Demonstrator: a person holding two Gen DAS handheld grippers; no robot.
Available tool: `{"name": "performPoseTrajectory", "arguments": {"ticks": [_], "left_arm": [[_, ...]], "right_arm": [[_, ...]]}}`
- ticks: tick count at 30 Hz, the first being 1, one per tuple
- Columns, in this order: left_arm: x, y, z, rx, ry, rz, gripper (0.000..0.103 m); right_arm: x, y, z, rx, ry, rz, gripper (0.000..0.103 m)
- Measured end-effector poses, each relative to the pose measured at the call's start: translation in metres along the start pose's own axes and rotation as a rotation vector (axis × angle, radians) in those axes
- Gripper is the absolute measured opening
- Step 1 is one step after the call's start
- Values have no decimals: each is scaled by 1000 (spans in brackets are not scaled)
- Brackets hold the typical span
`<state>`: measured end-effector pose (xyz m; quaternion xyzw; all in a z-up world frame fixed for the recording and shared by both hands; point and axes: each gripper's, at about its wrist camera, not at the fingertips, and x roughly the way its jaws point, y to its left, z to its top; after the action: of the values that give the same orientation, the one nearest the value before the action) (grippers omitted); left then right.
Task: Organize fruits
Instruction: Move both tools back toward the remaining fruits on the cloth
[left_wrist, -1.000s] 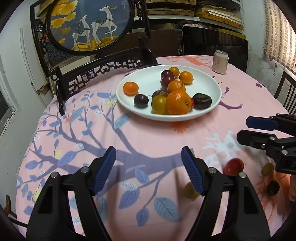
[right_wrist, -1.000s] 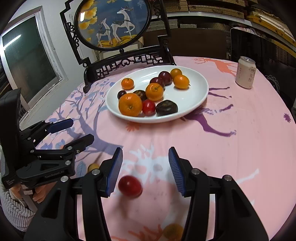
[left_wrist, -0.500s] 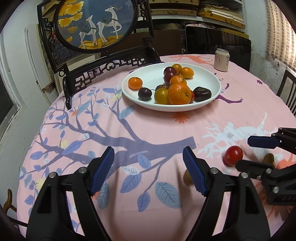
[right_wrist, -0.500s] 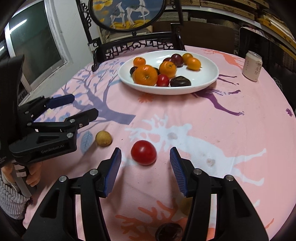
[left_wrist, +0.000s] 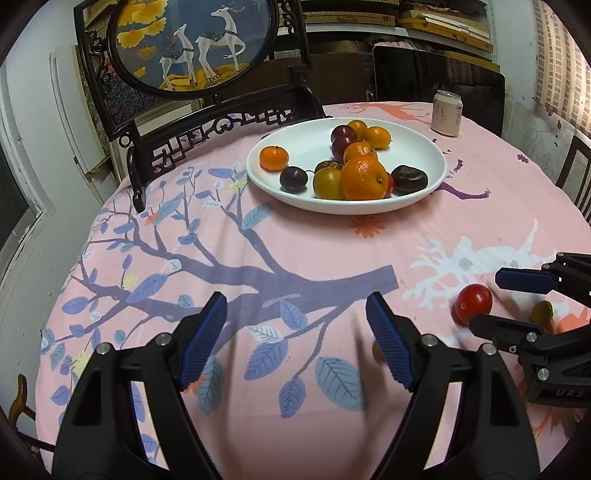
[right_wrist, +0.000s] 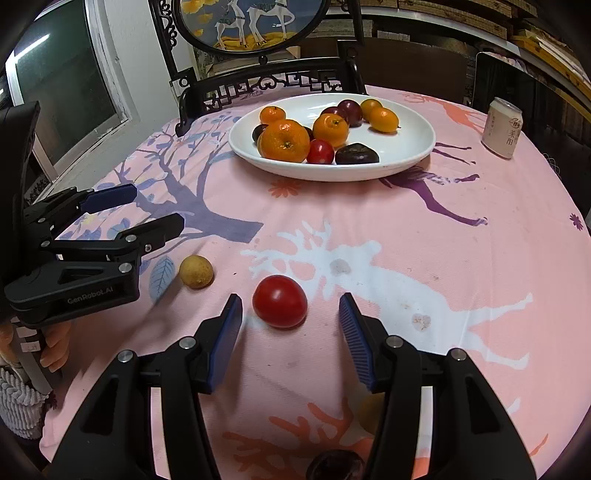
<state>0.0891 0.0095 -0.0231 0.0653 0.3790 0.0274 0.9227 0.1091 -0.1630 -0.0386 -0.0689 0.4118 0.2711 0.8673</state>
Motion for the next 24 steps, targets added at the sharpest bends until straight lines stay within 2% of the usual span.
{"name": "performPoseTrajectory", "arguments": {"ticks": [10,11,13,16,17,18,19,20,24], "left_arm": [[-2,0,0,4,-3,-2,82],[-3,0,0,3,-2,-3,82],[-3,0,0,6,-1,-4,82],[-6,1,-2,8,-4,-2,82],[-7,3,-2,2,-6,-2,87],[-9,6,-2,-8,-11,1,90],[-11,9,-3,-17,-15,3,90],[-11,11,-4,-26,-14,-1,90],[-12,17,-10,-52,6,-39,90]], "right_arm": [[2,-4,0,29,11,-3,60],[0,-4,1,29,6,-5,63],[-3,-3,1,27,-10,-27,75],[-10,-2,3,14,-38,-56,81],[-17,-3,3,16,-72,-78,82],[-24,-5,2,20,-107,-95,95],[-30,-7,1,27,-144,-111,102],[-38,-10,0,36,-181,-96,102],[-55,-23,-7,75,-203,-67,102]]}}
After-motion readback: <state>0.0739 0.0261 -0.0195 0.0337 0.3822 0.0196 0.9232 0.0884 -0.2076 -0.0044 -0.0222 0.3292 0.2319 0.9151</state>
